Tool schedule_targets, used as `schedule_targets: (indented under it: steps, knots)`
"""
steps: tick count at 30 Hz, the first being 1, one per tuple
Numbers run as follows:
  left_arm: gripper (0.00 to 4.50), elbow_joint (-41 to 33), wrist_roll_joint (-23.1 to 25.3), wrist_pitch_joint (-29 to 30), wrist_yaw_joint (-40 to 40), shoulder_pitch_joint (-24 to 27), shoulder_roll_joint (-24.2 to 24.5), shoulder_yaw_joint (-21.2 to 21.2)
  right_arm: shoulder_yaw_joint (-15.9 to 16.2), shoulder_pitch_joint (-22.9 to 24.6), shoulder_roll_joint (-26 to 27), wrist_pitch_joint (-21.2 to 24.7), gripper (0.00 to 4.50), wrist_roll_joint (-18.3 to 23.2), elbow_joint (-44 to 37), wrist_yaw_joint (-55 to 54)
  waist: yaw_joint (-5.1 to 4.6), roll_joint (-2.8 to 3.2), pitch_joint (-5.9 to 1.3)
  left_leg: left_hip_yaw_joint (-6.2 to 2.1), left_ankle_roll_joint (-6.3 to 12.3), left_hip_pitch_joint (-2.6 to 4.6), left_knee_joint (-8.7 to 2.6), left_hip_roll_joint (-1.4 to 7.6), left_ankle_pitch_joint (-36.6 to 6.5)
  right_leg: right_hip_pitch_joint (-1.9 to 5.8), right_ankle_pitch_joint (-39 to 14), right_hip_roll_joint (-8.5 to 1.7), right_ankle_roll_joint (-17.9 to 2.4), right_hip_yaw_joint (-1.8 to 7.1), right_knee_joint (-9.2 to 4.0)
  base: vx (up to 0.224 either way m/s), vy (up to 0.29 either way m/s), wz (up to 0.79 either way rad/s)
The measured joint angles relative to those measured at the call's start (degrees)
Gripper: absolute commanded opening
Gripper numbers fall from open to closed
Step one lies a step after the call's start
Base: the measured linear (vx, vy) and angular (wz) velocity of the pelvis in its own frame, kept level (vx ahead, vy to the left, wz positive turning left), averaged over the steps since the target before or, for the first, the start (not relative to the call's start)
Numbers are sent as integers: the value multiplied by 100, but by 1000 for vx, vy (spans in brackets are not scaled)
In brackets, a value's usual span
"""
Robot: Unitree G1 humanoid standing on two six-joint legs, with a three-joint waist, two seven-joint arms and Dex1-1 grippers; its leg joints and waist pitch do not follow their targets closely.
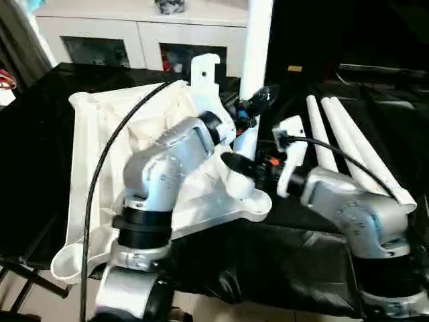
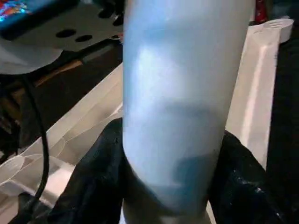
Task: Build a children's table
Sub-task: Pick table leg
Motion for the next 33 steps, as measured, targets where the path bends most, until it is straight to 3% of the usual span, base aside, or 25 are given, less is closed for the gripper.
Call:
schedule_targets:
  steps: [4,5,11,16,23,33]
  knots:
    - [214,-32,-14,-65,30,2,-25,97,8,-24,44,0,190,-22,-82,-95,-6,-7,2,0,-2,0,0,0,0,0,2,0,2,1,-1,0,0,0]
    - [207,-51,-16,-71,10,2,0,95,2,-36,44,7,246,1,-87,-85,-4,-11,2,0,-1,0,0,0,0,0,2,0,2,2,-1,0,0,0]
    - [187,-41,-137,-67,-298,85,89,103,-146,-220,-37,27,304,204,-95,118,20,-18,-2,0,-2,-1,0,0,0,1,5,0,5,1,-4,0,0,0]
    - [185,39,-163,-70,-1128,84,487,-265,-183,-427,-907,263,348,419,45,1027,19,-15,-1,2,-8,-3,2,-1,-3,3,16,0,11,4,-8,0,0,0]
    - [185,90,-164,-41,-1570,68,593,-491,-86,-640,-1567,549,349,505,248,1841,-8,-18,-1,2,-6,2,2,-1,5,3,23,0,8,3,-3,0,0,0]
    - [185,87,-217,-37,-1643,38,613,-522,366,-649,-1736,552,349,495,392,2416,22,-46,2,3,14,-1,6,0,18,3,24,0,7,3,-1,0,0,0]
